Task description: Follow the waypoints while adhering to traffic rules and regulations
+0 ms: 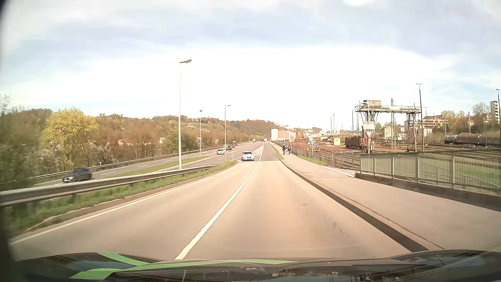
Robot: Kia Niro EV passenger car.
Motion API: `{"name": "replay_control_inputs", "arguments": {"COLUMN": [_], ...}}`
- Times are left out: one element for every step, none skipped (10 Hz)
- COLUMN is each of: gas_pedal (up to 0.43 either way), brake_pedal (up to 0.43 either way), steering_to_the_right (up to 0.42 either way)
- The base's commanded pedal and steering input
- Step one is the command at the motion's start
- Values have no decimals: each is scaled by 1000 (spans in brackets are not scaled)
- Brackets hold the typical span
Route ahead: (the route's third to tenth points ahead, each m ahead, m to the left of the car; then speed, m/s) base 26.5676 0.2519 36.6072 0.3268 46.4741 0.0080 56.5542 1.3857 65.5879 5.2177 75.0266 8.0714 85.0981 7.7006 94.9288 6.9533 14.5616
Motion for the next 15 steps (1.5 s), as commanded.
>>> {"name": "replay_control_inputs", "arguments": {"gas_pedal": [47, 47, 47, 47, 39, 8, 8, 8, 20, 28, 28, 28, 47, 59, 67], "brake_pedal": [0, 0, 0, 0, 0, 0, 0, 0, 0, 0, 0, 0, 0, 0, 0], "steering_to_the_right": [3, 2, 2, 1, 0, -2, -4, -4, -4, -3, -3, -3, -3, -3, -2]}}
